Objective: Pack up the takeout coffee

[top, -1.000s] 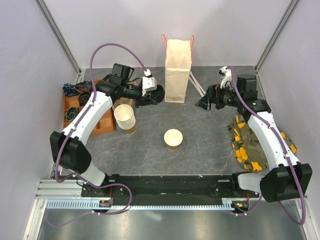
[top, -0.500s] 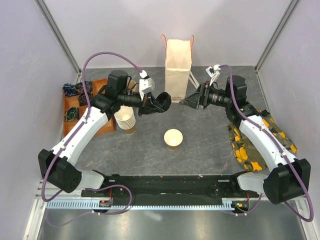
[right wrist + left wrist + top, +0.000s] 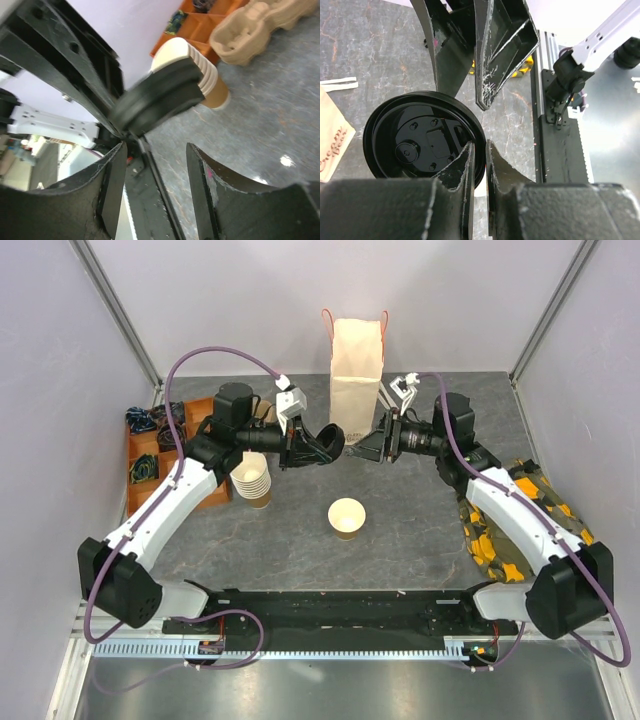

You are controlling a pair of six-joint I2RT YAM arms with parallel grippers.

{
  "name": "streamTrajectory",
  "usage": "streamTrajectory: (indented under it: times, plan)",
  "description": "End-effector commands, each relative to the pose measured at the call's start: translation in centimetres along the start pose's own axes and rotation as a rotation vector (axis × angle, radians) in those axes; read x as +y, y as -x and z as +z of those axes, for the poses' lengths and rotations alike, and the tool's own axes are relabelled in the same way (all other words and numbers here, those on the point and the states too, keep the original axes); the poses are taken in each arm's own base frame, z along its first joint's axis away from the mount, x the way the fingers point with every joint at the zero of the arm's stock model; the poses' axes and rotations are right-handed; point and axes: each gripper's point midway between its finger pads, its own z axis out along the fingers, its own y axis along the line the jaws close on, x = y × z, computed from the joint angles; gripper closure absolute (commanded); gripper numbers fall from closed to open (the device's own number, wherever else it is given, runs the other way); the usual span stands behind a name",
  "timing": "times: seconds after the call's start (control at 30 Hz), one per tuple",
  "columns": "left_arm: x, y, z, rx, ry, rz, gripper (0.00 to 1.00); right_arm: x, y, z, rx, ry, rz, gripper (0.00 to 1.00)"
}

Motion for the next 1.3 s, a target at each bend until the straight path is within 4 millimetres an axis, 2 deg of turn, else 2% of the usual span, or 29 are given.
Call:
streamTrajectory:
  times: [0.0, 0.1, 0.3, 0.5, 0.7, 1.07, 1.27]
  plan:
    - [-1.4, 2.4, -0.4, -0.077, -0.023, 0.004, 0.98, 3.0, 1.7, 0.4, -0.046, 0.153, -0.004, 0.42]
    - [-1.6, 2.6, -0.4, -0.087, -0.028, -0.011, 0.98, 3.7, 2.1, 0.4, -0.060, 0.189, 0.030, 0.43]
    - [-1.5, 3.0, -0.3, -0.110, -0.024, -0.035, 0.98, 3.4, 1.8, 0.7, -0.050, 0.190, 0.058, 0.50]
    - [-0.8, 3.6, -0.7, -0.143, -0.004, -0.068, 0.98, 4.0, 1.8, 0.4, -0.057, 0.214, 0.062, 0.58]
    - [-0.9, 3.9, -0.5, -0.160, -0.019, -0.093, 0.98, 4.2, 2.0, 0.5, -0.063, 0.234, 0.073, 0.64]
    - [-1.1, 4.0, -0.4, -0.168, -0.032, -0.112, 0.98, 4.1, 2.3, 1.0, -0.064, 0.242, 0.084, 0.66]
    - [-1.1, 4.0, -0.4, -0.170, -0.033, -0.117, 0.98, 4.3, 2.2, 1.1, -0.060, 0.249, 0.082, 0.79]
